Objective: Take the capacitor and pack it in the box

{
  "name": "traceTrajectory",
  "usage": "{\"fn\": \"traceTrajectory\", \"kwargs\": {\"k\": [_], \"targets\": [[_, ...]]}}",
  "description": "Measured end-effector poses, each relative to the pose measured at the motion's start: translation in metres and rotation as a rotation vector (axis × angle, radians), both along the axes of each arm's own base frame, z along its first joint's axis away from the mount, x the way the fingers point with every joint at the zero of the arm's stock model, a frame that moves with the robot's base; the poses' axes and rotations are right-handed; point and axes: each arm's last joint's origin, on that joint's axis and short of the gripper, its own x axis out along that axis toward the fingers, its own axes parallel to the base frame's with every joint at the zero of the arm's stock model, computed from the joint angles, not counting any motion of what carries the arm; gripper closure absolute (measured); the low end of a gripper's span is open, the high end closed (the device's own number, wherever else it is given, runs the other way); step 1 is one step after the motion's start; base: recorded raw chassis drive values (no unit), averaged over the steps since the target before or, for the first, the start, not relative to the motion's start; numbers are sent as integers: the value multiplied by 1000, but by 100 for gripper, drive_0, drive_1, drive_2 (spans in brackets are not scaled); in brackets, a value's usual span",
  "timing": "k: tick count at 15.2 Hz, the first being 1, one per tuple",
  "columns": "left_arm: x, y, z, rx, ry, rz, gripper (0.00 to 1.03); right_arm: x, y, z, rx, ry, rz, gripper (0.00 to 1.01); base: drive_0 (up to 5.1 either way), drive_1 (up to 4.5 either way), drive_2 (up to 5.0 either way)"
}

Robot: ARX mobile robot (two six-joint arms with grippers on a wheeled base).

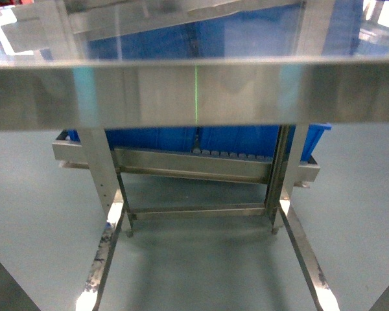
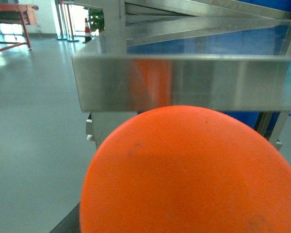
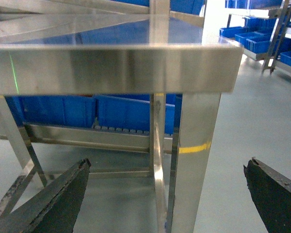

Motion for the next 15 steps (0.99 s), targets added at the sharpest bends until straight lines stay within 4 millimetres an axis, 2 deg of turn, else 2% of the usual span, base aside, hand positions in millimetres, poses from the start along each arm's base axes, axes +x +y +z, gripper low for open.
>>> {"fn": "traceTrajectory", "kwargs": {"k": [15], "targets": [[0,0,0,0,2,0,59,0,0,0,0,0,0,3,0,0,0]]}}
